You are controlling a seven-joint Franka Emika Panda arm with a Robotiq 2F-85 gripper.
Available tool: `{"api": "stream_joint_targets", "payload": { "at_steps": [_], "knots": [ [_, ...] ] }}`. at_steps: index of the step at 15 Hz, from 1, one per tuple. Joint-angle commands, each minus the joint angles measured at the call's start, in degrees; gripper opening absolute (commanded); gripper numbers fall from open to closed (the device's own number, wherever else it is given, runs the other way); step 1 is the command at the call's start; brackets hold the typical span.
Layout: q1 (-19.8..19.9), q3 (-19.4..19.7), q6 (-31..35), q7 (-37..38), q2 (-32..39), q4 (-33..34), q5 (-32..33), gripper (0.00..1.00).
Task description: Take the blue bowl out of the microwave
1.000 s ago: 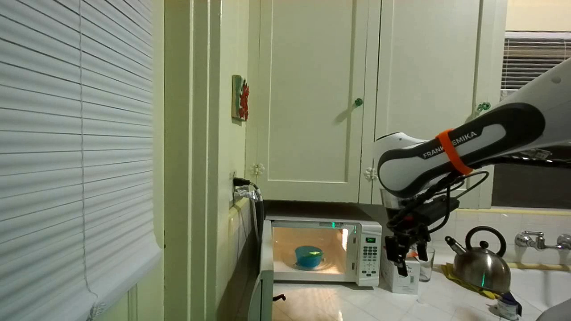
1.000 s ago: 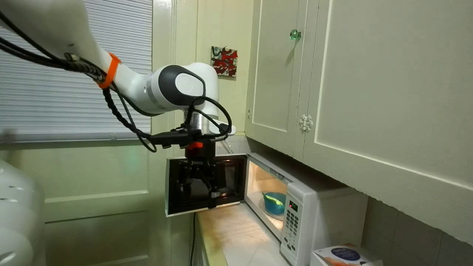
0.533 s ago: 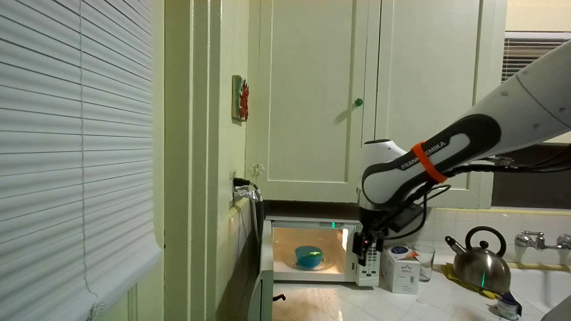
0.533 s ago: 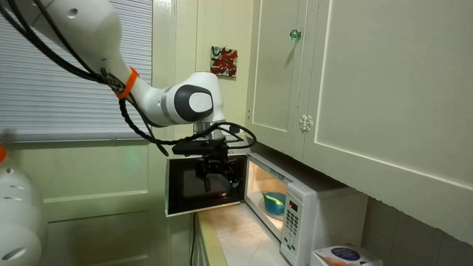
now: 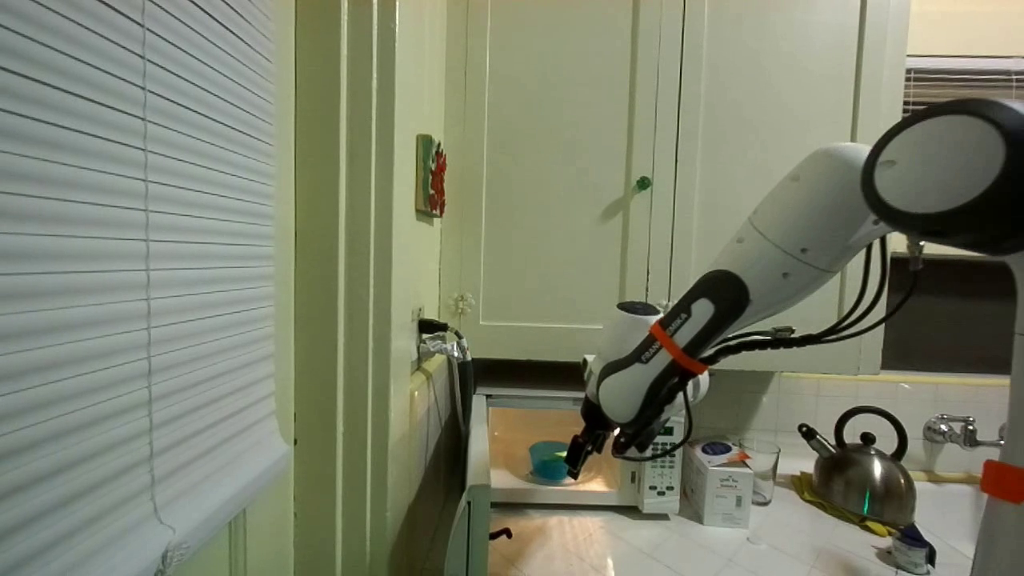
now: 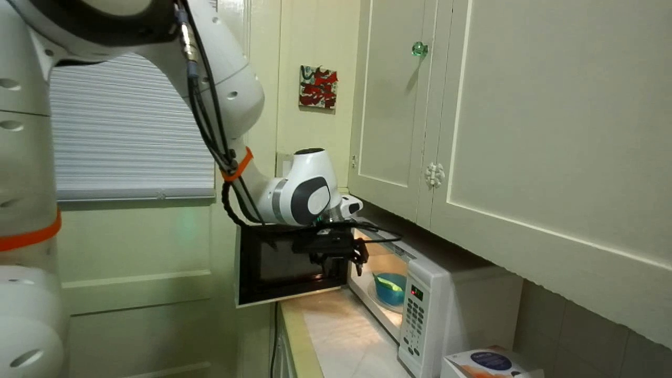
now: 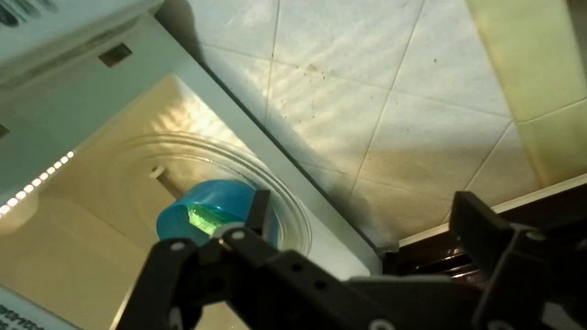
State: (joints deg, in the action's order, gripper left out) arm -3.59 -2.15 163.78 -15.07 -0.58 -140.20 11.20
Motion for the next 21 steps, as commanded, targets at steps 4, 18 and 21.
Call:
{"api": "stream_joint_targets", "payload": {
  "at_steps": [4,18,21],
  "knots": [
    [0.3,-0.4,0.4,0.1,1.8,1.5,0.0,1.00],
    [-5.4,6.3,6.2,32.3,11.4,11.2,33.6,1.00],
    [-9.0,9.9,4.7,44.2,13.7,14.7,45.3,1.00]
  ]
}}
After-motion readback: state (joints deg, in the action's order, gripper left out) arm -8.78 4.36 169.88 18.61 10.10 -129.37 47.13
